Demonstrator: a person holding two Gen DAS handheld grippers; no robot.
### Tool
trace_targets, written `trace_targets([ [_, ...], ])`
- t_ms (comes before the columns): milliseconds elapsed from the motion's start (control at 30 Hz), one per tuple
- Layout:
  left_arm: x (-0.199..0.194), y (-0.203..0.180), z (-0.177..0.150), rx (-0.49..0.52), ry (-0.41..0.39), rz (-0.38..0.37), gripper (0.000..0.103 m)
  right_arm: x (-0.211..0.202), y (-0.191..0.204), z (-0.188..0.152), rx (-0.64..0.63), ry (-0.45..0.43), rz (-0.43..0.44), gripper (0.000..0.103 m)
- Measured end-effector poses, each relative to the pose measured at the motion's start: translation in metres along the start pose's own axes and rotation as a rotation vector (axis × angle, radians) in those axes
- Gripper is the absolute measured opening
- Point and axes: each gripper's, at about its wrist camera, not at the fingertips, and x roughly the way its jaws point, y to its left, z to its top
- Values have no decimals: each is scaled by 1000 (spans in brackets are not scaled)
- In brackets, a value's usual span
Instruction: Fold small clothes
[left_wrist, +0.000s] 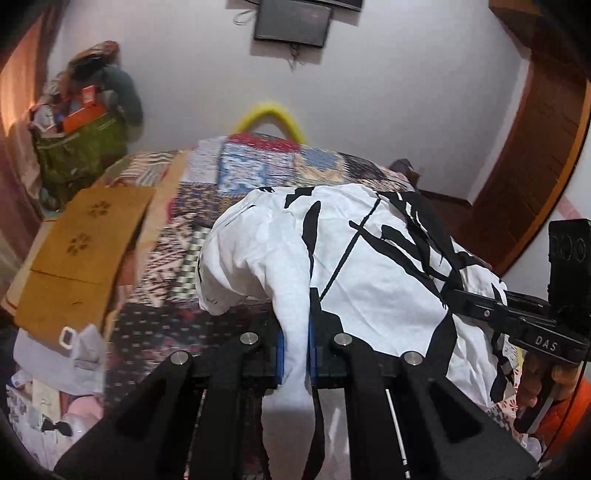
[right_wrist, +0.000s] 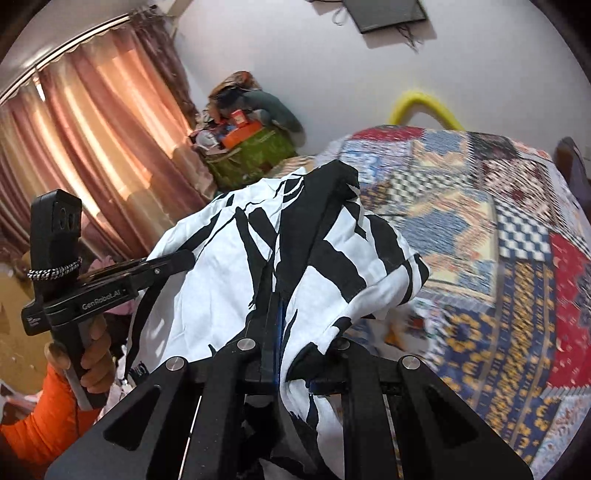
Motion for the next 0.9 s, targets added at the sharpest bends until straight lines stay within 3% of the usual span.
trace_targets([
  [133, 2, 36, -4, -40, 13, 25, 9, 33, 18, 3, -6, 26, 29, 9],
  [300, 35, 82, -25, -94, 99, 45, 9, 84, 24, -5, 12, 111, 40, 9],
  [600, 99, 132, -81, -193, 248, 65, 12, 161, 12, -37, 40, 284, -21, 9],
  [833, 109, 138, -98, -178, 279, 77, 29, 162, 10, -45, -16, 347, -56, 14],
  [900, 102, 135, -96, -153, 268, 103, 29, 155, 15, -45, -59, 337, -78, 14],
])
